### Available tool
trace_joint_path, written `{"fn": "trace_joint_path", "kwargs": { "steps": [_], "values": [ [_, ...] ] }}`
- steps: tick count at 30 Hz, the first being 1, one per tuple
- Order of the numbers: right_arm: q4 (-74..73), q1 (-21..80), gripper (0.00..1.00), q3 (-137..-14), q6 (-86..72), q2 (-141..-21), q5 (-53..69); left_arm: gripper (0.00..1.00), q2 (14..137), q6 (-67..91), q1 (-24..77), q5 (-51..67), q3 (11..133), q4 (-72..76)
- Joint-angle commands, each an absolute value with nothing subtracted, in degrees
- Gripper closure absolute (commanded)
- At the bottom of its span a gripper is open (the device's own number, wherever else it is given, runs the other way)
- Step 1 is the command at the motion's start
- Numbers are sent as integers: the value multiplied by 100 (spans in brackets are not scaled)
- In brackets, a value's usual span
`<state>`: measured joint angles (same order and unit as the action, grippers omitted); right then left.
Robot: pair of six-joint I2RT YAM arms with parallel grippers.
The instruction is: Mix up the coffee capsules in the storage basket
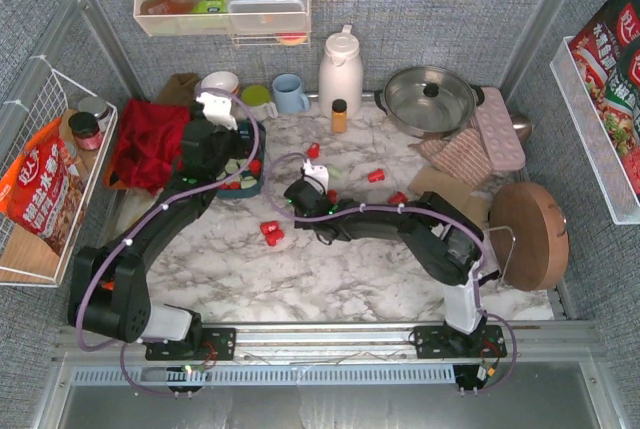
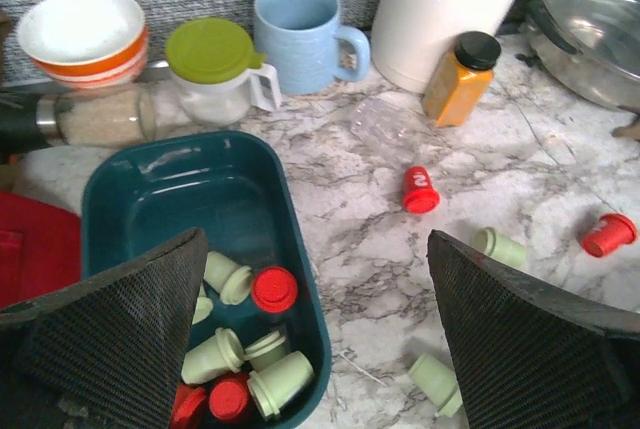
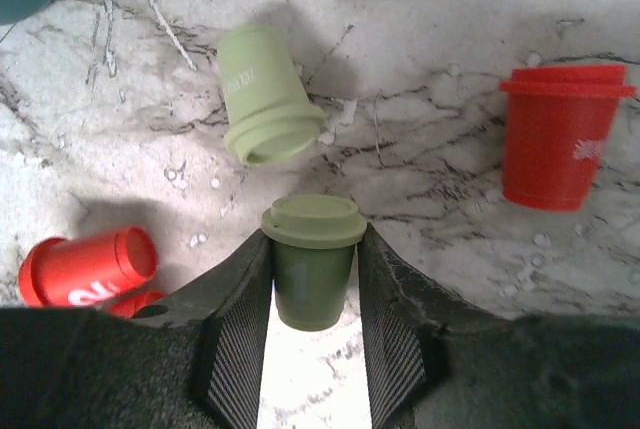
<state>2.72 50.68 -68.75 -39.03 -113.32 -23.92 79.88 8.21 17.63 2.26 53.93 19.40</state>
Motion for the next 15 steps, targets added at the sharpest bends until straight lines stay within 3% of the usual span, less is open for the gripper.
{"fn": "trace_joint_path", "kwargs": {
  "steps": [1,5,10,15],
  "values": [
    [294,5067,65,-6648,-3752,-10918,-2265,1,8053,888,1765,743,5283,2424],
    [515,5009,65,-6307,-3337,-10242,-2051,1,8008,508,1854,1116,4886,2968],
    [792,4717,65,-5761,-3039,-9216,-1293,1,7722,-264,1986,2172,3784,4802],
    [797,4507,65,-5309,-2941,-8283,-853,1,7725,-897,2184,3026,3424,5263]
  ]
}}
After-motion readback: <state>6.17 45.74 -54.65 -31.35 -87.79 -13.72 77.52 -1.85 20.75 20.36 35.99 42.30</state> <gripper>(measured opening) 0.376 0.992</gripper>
